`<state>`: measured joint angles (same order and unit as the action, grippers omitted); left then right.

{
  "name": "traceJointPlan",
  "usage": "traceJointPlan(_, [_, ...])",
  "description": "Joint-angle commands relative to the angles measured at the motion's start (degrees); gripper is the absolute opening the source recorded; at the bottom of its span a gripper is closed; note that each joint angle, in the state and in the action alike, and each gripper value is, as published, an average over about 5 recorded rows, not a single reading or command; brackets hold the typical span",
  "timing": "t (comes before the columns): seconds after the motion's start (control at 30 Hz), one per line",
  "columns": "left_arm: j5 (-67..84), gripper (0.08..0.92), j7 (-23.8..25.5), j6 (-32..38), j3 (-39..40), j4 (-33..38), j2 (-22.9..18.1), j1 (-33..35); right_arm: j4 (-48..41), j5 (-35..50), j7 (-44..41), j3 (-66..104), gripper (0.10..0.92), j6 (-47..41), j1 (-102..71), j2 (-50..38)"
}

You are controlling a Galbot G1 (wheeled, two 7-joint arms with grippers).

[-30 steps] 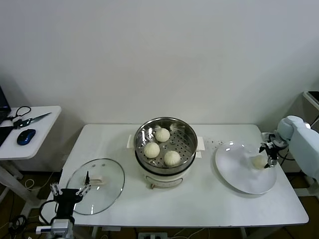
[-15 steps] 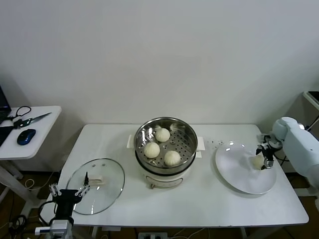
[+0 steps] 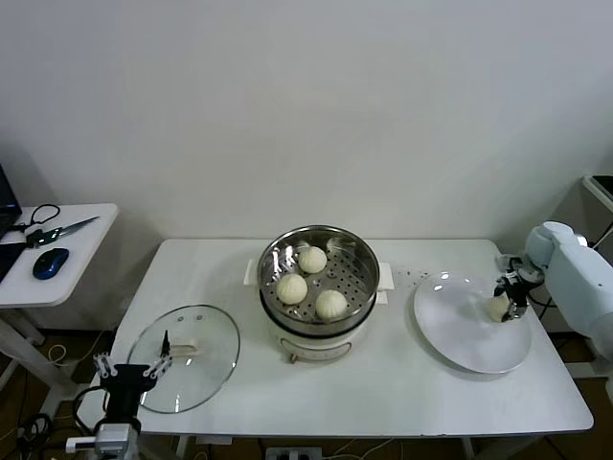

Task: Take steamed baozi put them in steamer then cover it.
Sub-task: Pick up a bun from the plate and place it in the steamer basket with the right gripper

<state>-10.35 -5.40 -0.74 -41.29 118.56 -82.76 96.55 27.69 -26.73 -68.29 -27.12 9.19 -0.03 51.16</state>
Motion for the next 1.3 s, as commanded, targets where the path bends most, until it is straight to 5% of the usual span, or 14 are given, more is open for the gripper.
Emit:
traceJointPlan(0.03, [0.0,0.823,0.0,0.1,0.3,0.1,0.0,0.0,6.1,10.9,-0.2,-8.9,0.650,-2.0,5.2,-2.2])
traceJointPlan(0.3, [0.1,0.823,0.1,0.0,1.9,0.5,-0.2,-0.1,18.1,34.1,-0.1,-31.0,0.635,-11.4,23.9,-2.4])
traceJointPlan(0.7, [-0.5,0.823,1.1,-0.2,5.0,1.2,0.0,-0.9,32.3,57.8,3.9,-53.5,0.636,-23.3,45.6,6.0])
traceJointPlan(1.3, [0.1,0.823,2.3,-0.1,6.1,1.3,1.6,-1.2,37.4,68.8,12.0,-68.8,0.645,-29.1,45.2,20.3])
